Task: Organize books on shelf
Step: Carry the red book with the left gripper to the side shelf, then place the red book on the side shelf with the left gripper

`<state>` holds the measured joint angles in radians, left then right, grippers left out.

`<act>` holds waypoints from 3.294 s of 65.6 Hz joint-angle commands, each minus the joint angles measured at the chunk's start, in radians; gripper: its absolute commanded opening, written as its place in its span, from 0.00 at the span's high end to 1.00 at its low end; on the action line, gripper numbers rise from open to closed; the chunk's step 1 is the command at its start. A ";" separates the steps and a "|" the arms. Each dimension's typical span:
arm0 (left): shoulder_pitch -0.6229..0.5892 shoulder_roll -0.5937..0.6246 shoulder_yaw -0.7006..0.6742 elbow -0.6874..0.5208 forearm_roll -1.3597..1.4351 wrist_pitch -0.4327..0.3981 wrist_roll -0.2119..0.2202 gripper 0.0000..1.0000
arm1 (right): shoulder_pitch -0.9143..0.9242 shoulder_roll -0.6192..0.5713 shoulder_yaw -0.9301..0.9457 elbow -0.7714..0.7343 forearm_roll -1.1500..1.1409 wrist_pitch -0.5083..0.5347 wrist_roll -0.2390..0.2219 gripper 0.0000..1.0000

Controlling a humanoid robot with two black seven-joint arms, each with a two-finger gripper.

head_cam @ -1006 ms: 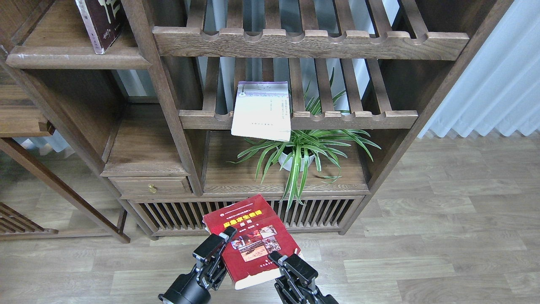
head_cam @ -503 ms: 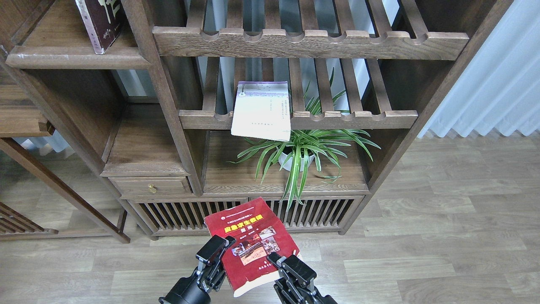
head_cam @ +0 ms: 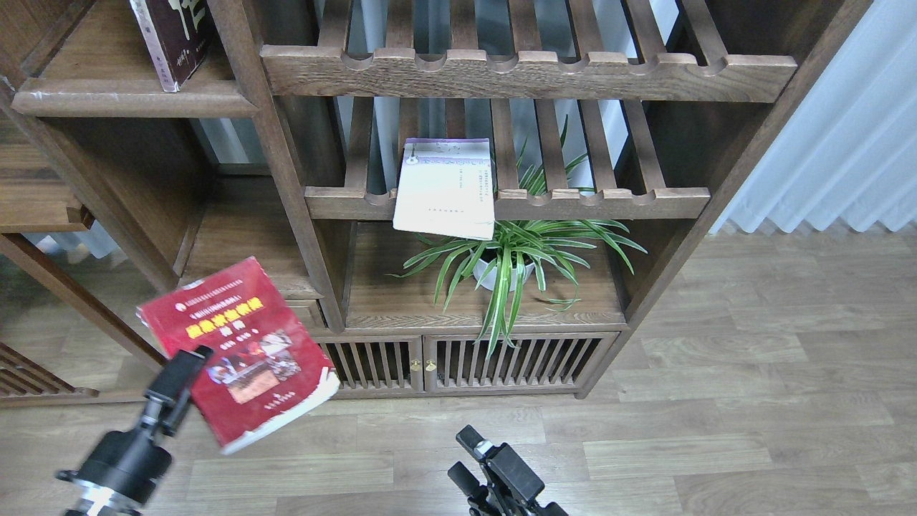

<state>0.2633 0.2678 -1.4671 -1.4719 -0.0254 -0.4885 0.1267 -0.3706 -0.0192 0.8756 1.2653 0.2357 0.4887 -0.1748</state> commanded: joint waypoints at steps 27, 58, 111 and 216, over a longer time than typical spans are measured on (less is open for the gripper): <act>-0.015 0.185 -0.429 -0.119 0.041 0.000 0.103 0.93 | -0.008 0.013 -0.021 -0.009 -0.004 0.000 0.000 0.01; -0.412 0.241 -0.564 -0.002 0.409 0.000 0.215 0.93 | -0.008 0.016 -0.038 -0.011 -0.006 0.000 0.000 0.01; -1.208 0.378 -0.040 0.516 0.608 0.000 0.218 0.93 | -0.014 0.011 -0.037 -0.011 -0.006 0.000 0.000 0.01; -1.417 0.356 0.358 0.763 0.386 0.000 0.209 0.46 | -0.008 0.015 -0.020 -0.011 -0.007 0.000 0.003 0.01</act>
<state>-1.2497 0.5825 -1.0988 -0.6042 0.4197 -0.4886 0.3347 -0.3855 -0.0099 0.8414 1.2575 0.2209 0.4887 -0.1749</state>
